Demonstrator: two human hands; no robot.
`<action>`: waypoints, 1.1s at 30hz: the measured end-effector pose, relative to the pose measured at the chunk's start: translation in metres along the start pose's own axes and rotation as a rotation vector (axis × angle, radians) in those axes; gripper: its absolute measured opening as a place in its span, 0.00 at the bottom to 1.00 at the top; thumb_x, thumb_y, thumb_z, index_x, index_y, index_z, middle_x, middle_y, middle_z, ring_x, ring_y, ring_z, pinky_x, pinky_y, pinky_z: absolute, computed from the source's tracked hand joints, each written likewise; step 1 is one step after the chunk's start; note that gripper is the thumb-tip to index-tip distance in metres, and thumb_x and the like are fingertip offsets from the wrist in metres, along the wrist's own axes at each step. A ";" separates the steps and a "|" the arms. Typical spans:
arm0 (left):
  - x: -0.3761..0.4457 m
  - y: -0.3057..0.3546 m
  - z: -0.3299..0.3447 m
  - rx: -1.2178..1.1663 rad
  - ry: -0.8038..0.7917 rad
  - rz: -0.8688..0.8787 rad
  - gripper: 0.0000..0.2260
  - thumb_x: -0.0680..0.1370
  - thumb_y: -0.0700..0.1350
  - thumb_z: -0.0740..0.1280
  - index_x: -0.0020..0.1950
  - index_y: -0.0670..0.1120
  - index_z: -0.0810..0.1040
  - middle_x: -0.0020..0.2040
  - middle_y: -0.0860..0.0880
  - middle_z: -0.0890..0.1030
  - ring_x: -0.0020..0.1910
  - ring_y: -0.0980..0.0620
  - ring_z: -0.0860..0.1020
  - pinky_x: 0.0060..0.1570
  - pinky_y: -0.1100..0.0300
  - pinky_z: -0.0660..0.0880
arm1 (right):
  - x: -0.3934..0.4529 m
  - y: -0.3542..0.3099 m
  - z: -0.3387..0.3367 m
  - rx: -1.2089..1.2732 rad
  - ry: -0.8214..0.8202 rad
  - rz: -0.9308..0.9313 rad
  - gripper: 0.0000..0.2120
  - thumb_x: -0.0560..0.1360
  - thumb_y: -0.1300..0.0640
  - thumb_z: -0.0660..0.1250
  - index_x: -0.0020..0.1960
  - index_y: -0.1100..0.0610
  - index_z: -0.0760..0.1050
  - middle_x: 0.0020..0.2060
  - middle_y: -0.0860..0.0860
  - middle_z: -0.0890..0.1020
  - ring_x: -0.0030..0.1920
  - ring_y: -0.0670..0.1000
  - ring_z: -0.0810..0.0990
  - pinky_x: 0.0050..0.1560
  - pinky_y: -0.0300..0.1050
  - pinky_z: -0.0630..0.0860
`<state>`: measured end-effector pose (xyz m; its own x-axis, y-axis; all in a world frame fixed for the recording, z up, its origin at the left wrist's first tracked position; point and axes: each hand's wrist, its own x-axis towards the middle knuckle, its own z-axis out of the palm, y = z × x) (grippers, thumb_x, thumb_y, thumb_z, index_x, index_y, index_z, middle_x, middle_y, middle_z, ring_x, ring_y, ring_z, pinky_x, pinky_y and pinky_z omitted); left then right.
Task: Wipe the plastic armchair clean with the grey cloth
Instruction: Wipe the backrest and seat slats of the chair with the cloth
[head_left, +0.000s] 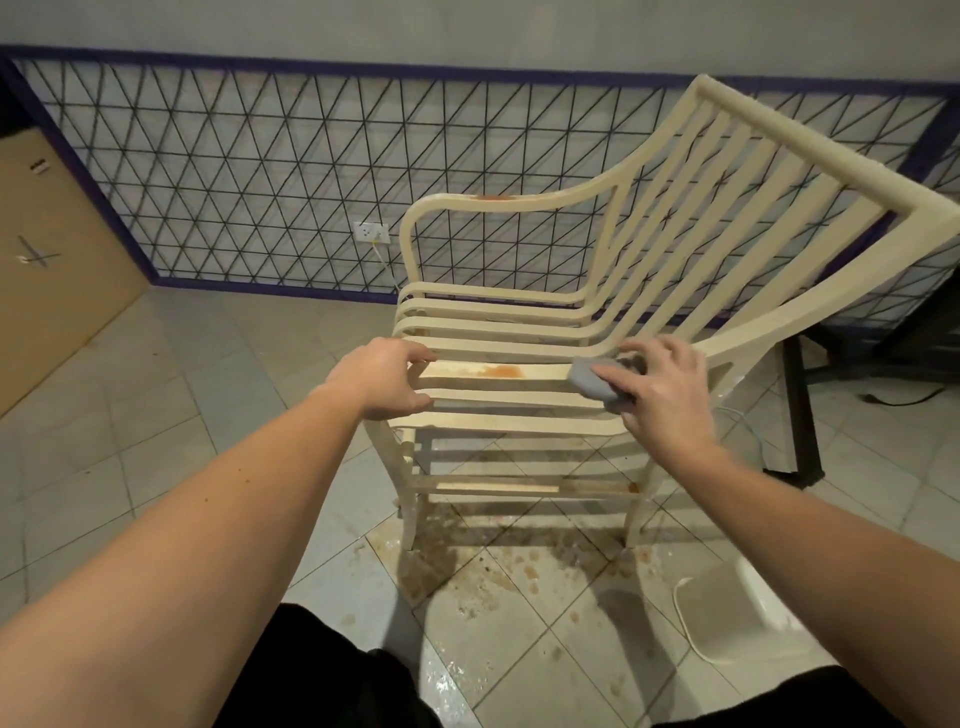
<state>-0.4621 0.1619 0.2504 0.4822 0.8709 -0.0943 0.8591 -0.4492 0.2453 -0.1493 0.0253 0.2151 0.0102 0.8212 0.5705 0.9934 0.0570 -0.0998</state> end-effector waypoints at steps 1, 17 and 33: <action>0.000 -0.003 0.001 -0.023 -0.001 -0.004 0.26 0.71 0.53 0.73 0.69 0.56 0.76 0.62 0.52 0.80 0.59 0.48 0.78 0.58 0.52 0.77 | -0.011 -0.009 0.001 0.052 0.026 0.171 0.21 0.67 0.65 0.76 0.58 0.51 0.83 0.52 0.53 0.77 0.55 0.56 0.71 0.52 0.52 0.71; -0.004 -0.022 0.007 -0.138 -0.068 0.088 0.29 0.68 0.40 0.75 0.68 0.56 0.76 0.59 0.55 0.80 0.57 0.51 0.77 0.57 0.55 0.77 | 0.018 -0.163 0.083 0.573 -0.081 0.789 0.08 0.75 0.63 0.67 0.41 0.52 0.80 0.35 0.49 0.80 0.35 0.49 0.76 0.28 0.29 0.66; -0.002 -0.028 0.015 -0.212 -0.038 0.081 0.33 0.72 0.42 0.73 0.76 0.54 0.69 0.70 0.52 0.75 0.67 0.49 0.73 0.66 0.56 0.73 | -0.004 -0.157 0.073 0.615 -0.281 0.298 0.21 0.74 0.65 0.68 0.62 0.47 0.79 0.49 0.44 0.77 0.48 0.38 0.73 0.51 0.34 0.72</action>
<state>-0.4847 0.1698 0.2297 0.5575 0.8239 -0.1016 0.7642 -0.4615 0.4506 -0.3134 0.0545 0.1692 0.1579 0.9614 0.2253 0.7086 0.0486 -0.7039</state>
